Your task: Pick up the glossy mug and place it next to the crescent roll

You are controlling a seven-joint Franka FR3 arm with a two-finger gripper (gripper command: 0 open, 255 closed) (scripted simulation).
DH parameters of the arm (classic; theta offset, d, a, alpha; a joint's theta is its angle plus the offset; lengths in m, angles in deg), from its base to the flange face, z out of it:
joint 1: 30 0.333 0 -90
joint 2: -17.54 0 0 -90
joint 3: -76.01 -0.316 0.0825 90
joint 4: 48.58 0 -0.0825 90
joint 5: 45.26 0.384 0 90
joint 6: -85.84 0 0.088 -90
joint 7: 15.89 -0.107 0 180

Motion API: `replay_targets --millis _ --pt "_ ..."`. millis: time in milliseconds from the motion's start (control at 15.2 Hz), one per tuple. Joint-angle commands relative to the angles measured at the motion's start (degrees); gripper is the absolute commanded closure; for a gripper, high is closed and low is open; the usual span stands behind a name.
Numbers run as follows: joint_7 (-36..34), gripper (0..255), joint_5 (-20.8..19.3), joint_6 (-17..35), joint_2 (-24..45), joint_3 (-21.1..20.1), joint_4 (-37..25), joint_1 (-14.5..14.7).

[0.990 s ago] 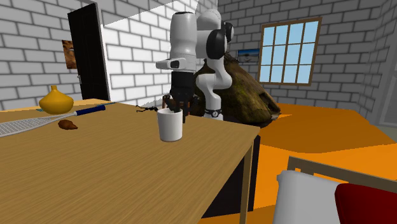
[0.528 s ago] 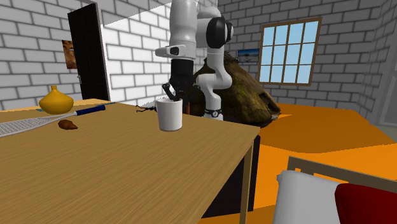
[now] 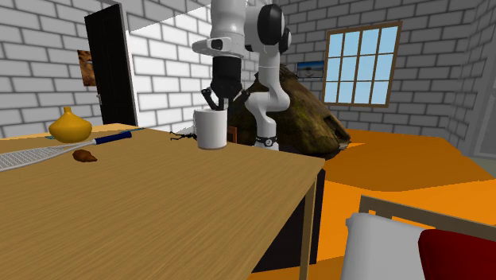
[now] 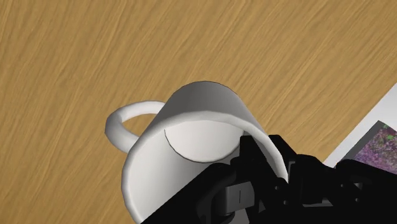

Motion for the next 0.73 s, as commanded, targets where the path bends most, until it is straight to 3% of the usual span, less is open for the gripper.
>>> replay_targets --millis 0,396,660 --pt "-0.1 255 -0.1 -1.5 -0.3 0.0 -1.2 0.1" --pt "-0.1 255 -0.3 -5.8 -0.6 0.1 -5.3 0.0" --pt "4.2 255 -0.8 -4.6 -3.8 2.0 -1.1 -2.4"
